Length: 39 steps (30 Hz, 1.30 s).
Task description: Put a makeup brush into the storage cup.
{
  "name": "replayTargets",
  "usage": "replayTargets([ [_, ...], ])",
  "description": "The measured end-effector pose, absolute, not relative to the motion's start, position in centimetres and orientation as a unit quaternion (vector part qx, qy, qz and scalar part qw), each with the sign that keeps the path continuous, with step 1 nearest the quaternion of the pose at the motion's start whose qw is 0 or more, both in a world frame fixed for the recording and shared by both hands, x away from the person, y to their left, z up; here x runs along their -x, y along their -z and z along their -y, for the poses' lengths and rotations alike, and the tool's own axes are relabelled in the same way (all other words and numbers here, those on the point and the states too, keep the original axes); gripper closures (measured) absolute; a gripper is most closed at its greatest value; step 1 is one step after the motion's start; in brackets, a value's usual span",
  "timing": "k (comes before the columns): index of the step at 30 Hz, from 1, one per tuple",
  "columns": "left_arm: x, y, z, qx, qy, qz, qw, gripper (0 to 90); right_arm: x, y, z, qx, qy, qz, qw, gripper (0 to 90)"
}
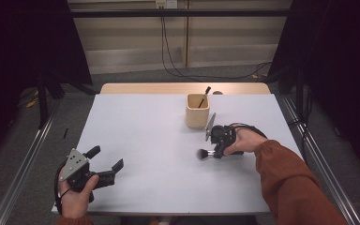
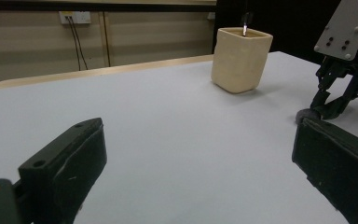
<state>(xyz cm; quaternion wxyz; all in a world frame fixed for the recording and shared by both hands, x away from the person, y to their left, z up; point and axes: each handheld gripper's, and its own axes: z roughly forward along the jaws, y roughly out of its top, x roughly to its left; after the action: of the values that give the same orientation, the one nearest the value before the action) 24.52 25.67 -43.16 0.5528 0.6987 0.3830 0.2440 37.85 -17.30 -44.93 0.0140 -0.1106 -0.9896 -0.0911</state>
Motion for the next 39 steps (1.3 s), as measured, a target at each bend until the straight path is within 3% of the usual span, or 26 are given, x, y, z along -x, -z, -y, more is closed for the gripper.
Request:
replayTargets([
  [15, -24.4, 43.1, -25.6, -0.701, -0.246, -0.379, 0.551, 3.0, -37.8, 44.7, 16.8, 0.123, 0.089, 0.988, 0.015, 71.7],
  [39, -24.3, 43.1, -25.8, -0.699, -0.252, -0.382, 0.549, 3.0, -37.3, 42.2, 19.6, 0.231, 0.203, 0.951, -0.033, 71.8],
])
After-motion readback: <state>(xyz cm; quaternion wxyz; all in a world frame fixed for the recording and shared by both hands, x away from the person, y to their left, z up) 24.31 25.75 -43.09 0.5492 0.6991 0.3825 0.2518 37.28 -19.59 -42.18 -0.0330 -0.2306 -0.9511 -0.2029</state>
